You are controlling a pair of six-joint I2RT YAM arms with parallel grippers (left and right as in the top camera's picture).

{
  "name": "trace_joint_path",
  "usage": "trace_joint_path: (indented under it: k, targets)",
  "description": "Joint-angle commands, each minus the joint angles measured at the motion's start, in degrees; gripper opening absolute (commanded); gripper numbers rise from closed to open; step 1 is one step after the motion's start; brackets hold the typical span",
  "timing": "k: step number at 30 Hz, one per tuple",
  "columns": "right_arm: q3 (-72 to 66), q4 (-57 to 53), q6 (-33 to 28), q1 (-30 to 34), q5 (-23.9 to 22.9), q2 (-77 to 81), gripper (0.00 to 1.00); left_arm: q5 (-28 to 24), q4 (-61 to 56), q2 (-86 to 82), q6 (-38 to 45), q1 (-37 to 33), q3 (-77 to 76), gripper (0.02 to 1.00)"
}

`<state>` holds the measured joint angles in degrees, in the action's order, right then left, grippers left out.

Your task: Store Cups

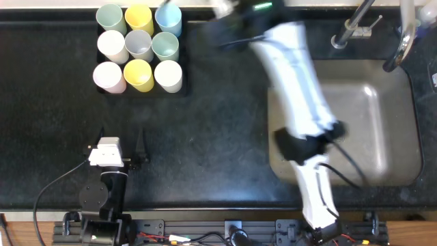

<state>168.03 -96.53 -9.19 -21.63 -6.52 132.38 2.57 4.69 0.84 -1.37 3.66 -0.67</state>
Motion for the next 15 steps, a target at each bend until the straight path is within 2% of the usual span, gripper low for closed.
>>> trace_joint_path:
  k: [1,6,7,11,13,15]
  targets:
    - [-0.98,-0.28,4.66,10.75,-0.87,-9.42,0.998,0.50,-0.11,-0.68,-0.42,-0.22,0.22,0.998]
    - [-14.51,-0.28,7.56,18.21,0.24,-21.35,0.998,0.48,-0.13,-0.68,-0.42,-0.22,0.22,0.998]
    - [-19.08,-0.28,8.04,18.91,1.75,-24.52,0.998,0.50,-0.13,-0.68,-0.42,-0.22,0.22,0.998]
    - [-42.27,1.11,7.13,19.37,12.70,-38.69,0.996,0.48,-0.11,-0.68,-0.42,-0.22,0.22,0.998]
    - [-56.43,8.83,3.87,18.69,12.33,-46.73,0.996,0.50,-0.13,-0.68,-0.42,-0.22,0.22,0.998]
    - [-72.65,21.94,1.44,18.51,10.16,-56.11,0.996,0.48,-0.11,-0.68,-0.42,-0.22,0.22,0.998]
